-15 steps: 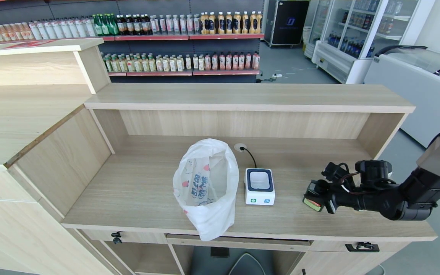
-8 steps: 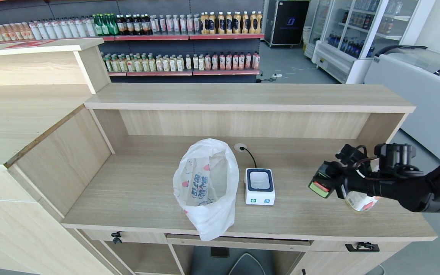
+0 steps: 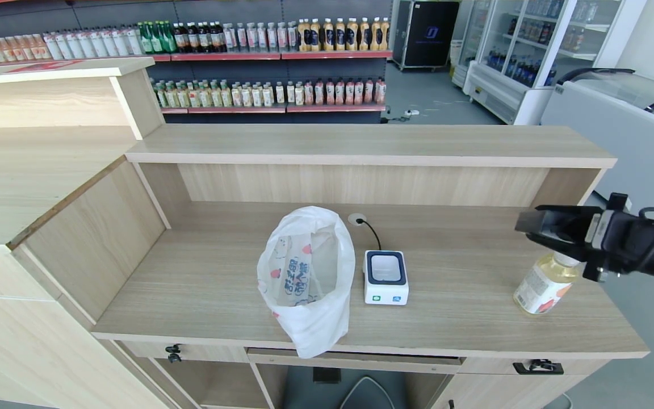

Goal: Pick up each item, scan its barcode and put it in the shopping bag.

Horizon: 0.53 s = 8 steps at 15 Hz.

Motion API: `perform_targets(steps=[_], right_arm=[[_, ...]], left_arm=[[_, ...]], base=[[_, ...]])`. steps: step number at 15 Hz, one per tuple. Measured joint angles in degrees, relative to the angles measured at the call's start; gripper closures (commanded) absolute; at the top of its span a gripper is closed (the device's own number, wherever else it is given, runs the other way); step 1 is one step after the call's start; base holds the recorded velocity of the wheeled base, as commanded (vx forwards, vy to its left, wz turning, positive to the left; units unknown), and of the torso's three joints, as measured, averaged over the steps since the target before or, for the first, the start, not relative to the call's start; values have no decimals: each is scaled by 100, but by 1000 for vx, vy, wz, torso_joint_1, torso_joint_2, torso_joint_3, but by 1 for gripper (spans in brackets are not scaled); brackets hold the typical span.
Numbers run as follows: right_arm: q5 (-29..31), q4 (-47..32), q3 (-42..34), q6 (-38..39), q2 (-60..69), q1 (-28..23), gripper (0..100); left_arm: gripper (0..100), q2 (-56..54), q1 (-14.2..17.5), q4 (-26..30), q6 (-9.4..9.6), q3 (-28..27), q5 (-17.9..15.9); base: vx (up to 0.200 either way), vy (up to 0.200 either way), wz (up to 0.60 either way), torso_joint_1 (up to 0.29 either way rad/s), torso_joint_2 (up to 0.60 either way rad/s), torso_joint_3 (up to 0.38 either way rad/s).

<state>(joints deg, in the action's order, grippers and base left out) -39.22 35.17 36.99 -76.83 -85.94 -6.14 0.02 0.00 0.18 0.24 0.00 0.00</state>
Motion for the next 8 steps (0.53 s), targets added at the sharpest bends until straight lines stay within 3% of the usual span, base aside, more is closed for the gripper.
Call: perform_targets(steps=[4, 5, 8], right_arm=[[-638, -969, -133, -4396, 940, 4, 100], [-720, -1156, -151, -5070, 1069, 190, 100], [-679, -1189, -204, -5771, 1237, 1113, 100]], left_arm=[[0, 0, 0, 0, 2, 0, 0], [0, 0, 0, 0, 2, 0, 0], [0, 0, 0, 0, 2, 0, 0]], base=[[0, 0, 0, 0, 0, 0], [0, 0, 0, 0, 0, 0], [0, 0, 0, 0, 0, 0]])
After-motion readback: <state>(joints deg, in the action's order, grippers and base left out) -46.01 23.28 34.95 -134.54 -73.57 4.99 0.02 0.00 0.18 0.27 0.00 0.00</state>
